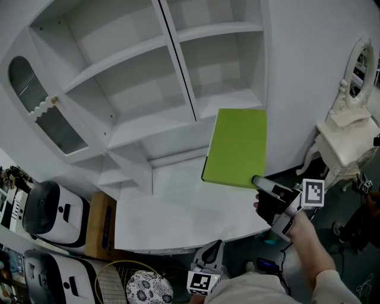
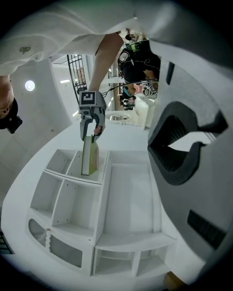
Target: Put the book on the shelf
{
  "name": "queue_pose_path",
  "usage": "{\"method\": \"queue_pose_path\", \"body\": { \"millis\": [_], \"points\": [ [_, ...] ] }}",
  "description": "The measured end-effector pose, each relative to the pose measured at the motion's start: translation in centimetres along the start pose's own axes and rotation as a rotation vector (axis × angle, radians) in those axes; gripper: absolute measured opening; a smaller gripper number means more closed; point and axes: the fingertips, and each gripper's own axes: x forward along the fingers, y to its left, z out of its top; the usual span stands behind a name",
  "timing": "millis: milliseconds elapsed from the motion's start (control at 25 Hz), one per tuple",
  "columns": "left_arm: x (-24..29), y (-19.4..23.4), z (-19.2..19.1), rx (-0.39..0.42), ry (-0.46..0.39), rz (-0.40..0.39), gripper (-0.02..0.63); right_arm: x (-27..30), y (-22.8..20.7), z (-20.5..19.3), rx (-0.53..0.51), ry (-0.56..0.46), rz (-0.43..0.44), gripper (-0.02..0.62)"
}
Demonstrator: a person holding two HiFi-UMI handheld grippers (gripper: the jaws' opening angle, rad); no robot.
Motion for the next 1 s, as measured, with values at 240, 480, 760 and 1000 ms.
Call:
{"method": "queue_pose_path", "body": {
  "millis": [240, 480, 760, 1000],
  "points": [
    [-0.2, 0.3, 0.1, -0.009, 0.004, 0.013, 0.003, 2.1, -0.3, 3.1, 0.017, -0.014, 0.012, 0.163],
    [-0.3, 0.7, 0.1, -0.007, 0.009, 0.021, 0.003, 4.2, -0.9, 6.2, 0.005, -0.031, 0.001, 0.163],
    [-0.5, 1.4, 0.3, -0.005, 0.004, 0.053, 0.003, 7.0, -1.8, 9.9, 0.048, -0.044, 0.012, 0.163],
    [-1.0, 2.6, -0.7, -0.011, 0.026, 0.092, 0.003, 9.2, -3.2, 12.8, 0.069, -0.076, -0.015, 0.163]
  ]
}}
